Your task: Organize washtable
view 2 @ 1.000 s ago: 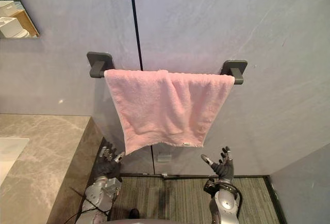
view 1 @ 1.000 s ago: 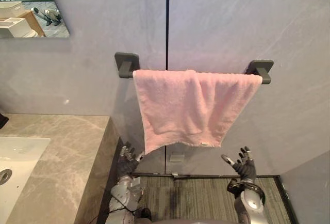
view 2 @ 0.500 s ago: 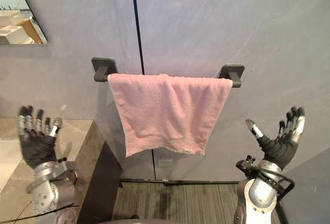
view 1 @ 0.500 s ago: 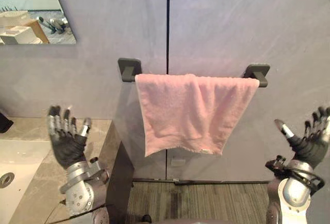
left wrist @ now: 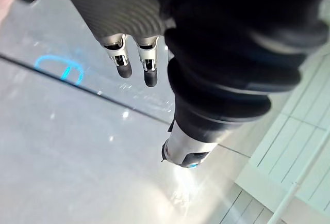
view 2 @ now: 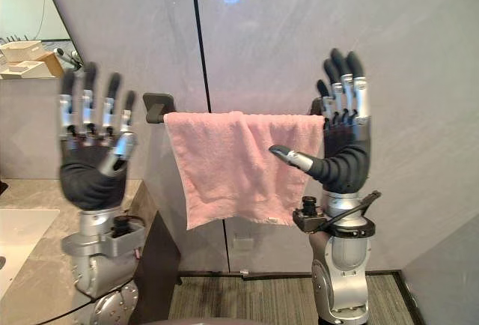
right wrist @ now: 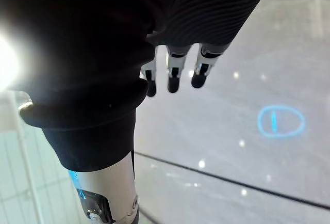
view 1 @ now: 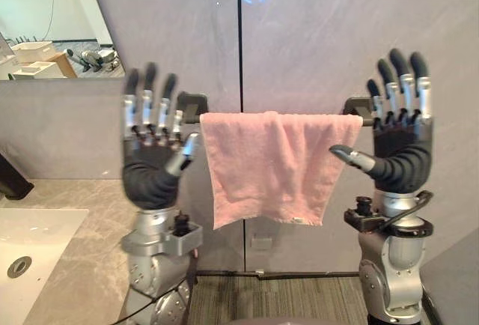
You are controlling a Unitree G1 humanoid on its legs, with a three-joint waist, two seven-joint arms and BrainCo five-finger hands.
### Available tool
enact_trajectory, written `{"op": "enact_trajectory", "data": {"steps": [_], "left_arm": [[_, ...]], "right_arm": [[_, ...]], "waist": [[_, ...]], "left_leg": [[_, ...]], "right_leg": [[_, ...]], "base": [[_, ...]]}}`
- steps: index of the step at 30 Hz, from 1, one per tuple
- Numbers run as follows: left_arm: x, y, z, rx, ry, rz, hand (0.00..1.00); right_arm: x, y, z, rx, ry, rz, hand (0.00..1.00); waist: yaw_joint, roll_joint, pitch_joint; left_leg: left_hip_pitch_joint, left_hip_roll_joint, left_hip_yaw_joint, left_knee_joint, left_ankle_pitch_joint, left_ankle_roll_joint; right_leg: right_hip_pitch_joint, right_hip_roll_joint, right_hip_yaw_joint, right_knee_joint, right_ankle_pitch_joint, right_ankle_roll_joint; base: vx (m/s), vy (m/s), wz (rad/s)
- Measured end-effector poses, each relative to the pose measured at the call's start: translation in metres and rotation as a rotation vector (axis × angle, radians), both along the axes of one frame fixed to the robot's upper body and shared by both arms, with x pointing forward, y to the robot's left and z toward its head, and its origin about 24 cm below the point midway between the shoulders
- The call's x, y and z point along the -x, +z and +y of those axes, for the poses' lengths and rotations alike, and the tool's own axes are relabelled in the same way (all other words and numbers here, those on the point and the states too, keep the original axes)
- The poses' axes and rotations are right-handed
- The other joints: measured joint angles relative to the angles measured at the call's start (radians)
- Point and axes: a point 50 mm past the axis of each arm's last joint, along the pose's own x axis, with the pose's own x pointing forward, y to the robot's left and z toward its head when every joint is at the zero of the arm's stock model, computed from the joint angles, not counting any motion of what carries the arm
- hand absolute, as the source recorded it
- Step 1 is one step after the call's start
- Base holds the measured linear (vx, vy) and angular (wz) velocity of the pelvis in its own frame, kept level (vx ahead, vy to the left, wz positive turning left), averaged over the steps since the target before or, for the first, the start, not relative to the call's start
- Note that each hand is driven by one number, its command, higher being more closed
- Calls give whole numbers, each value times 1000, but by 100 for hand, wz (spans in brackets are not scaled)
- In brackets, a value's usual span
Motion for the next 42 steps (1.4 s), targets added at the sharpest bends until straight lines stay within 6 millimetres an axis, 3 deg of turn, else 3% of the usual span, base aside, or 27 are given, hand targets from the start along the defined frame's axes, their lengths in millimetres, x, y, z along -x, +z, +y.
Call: {"op": "enact_trajectory", "data": {"steps": [5,8,11,14,22,30,36,42], "left_arm": [[-8,-36,-33,-67,-254,156,0],[-9,-61,-50,-142,-379,248,0],[-11,-85,-59,-212,-453,340,0],[-13,-95,-62,-247,-478,381,0],[-13,-120,-58,-330,-469,480,0],[-24,-136,-55,-444,-392,541,0],[-43,-135,-41,-463,-253,544,0],[-54,-146,-18,-466,-108,626,0]], "right_arm": [[-11,-37,18,137,186,175,0],[-14,-71,24,248,264,335,0],[-16,-98,21,359,256,454,0],[-16,-110,17,450,232,496,0],[-19,-136,14,645,204,573,0],[-31,-157,14,730,134,638,0],[-39,-172,7,698,27,733,0],[-53,-165,-16,605,-131,753,0]], "waist": [[-14,4,2],[-17,7,2],[-28,10,4],[-29,13,6],[-28,9,9],[-28,4,21],[-24,-4,26],[-27,-12,30]], "left_leg": [[11,1,15,0,0,1],[16,1,24,0,0,1],[16,1,25,0,0,1],[15,2,27,0,0,1],[13,1,30,0,0,1],[-13,3,25,0,0,1],[-54,2,19,0,2,3],[-64,2,10,6,2,3]], "right_leg": [[-2,0,18,6,1,0],[-2,0,28,6,1,0],[-3,0,30,6,1,0],[-6,0,31,6,2,0],[-9,0,31,6,3,0],[-23,2,32,-13,9,-7],[-51,3,27,-29,21,0],[-53,6,24,-40,24,-3]], "base": [[-34,-2,-11],[-13,-2,-9],[0,0,0],[-5,-8,-2],[0,0,0],[-3,0,2],[25,-7,3],[47,-17,1]]}}
